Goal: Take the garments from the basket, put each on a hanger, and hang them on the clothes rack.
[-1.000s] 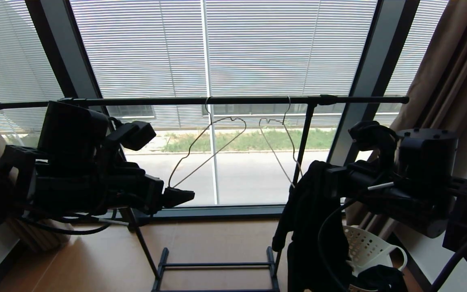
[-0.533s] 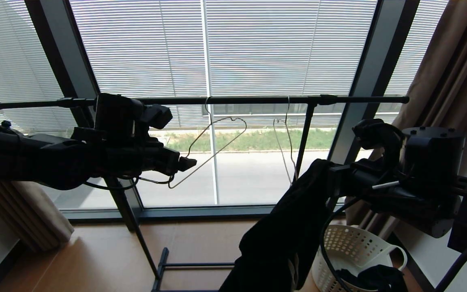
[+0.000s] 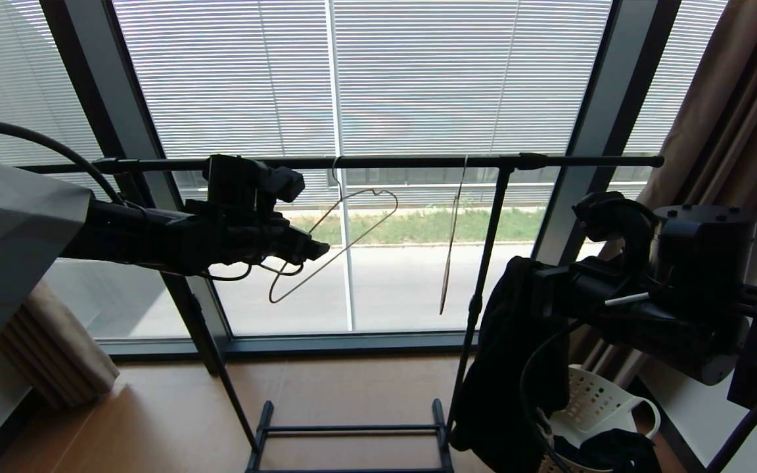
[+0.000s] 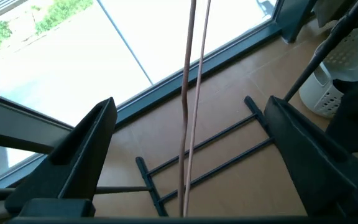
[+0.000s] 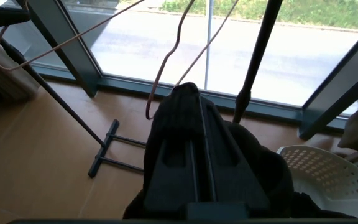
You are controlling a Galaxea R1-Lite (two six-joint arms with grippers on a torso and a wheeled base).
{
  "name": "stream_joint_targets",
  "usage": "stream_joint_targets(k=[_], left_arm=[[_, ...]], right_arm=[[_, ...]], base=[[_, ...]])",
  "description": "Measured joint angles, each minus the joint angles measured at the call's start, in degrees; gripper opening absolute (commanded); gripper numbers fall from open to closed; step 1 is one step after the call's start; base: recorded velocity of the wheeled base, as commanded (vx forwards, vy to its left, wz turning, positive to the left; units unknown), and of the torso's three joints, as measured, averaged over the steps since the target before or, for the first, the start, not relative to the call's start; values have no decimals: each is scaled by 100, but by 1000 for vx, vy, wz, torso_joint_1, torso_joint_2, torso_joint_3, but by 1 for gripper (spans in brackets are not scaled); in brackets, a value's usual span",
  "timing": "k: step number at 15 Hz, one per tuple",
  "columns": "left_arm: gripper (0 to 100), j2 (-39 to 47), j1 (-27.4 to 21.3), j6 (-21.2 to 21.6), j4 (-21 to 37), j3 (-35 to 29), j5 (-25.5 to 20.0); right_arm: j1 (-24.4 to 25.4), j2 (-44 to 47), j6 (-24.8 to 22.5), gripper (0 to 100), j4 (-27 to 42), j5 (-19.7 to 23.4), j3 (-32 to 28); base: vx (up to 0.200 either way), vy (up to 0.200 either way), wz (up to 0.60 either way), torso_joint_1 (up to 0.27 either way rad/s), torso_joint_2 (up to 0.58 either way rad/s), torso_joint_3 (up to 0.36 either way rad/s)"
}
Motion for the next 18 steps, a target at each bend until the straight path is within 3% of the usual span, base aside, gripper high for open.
stream_joint_targets(k=[6, 12, 13, 18], left_arm=[[100, 755, -26, 9, -20, -830, 474], [100, 1163, -80, -22, -16, -1125, 497], [0, 1185, -89, -24, -17, -1125, 497], [0, 1202, -127, -88, -20, -1130, 533]], right_arm=[[0, 24, 0, 0, 2, 2, 9], [0, 41, 0, 0, 0, 2, 9], [0, 46, 0, 0, -2, 5, 9], [0, 49, 0, 0, 0, 2, 17]], base=[[0, 0, 0, 0, 0, 0], [0, 0, 0, 0, 0, 0], [0, 0, 0, 0, 0, 0], [0, 0, 0, 0, 0, 0]])
